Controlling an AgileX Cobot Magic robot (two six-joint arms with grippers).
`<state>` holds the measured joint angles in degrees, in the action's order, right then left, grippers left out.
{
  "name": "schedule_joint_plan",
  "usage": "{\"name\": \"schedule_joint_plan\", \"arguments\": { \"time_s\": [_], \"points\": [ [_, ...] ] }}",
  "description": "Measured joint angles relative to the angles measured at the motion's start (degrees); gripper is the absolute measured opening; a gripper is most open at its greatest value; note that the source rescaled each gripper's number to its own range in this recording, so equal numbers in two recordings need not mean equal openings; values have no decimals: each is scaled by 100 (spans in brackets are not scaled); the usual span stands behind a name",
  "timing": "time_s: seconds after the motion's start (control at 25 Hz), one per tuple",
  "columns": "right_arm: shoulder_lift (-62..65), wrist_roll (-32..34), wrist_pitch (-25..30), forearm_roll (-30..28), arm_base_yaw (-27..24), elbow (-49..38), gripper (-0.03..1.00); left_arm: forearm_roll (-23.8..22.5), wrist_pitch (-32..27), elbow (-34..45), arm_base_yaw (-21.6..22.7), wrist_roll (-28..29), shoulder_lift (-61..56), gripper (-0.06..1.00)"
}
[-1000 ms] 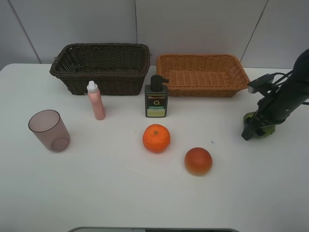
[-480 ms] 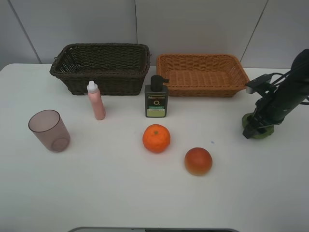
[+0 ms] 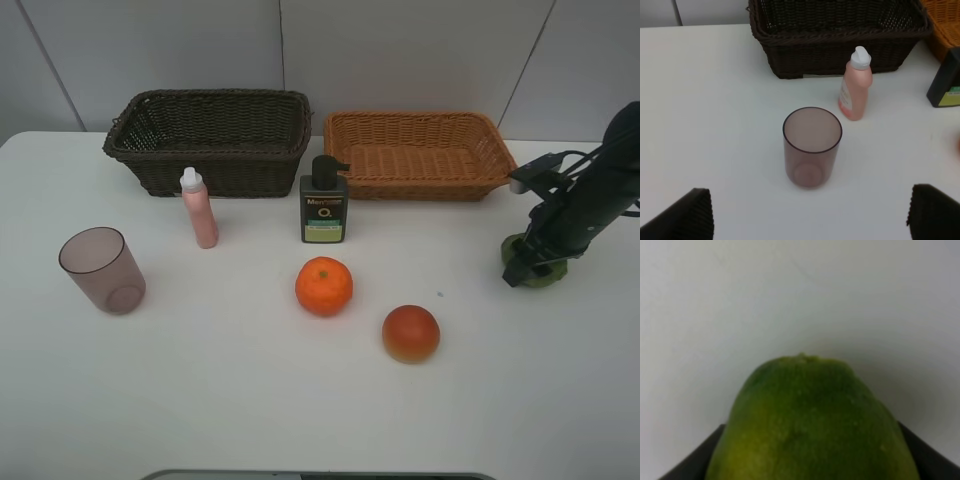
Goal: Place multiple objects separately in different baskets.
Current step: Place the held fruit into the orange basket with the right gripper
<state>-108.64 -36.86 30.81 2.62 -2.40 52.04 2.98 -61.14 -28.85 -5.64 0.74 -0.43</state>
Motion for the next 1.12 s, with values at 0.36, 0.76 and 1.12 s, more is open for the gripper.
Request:
{"name": "schedule_joint_plan", "arguments": {
  "time_s": [0.36,0.76,1.12],
  "points": [
    [14,0,0,0,0,0,35,0,0,0,0,0,0,100],
    [1048,5,611,216,462,35,35,0,0,0,0,0,0,100],
    [1279,1232,1605,639,1355,934,35,0,0,0,0,0,0,100]
  ]
}}
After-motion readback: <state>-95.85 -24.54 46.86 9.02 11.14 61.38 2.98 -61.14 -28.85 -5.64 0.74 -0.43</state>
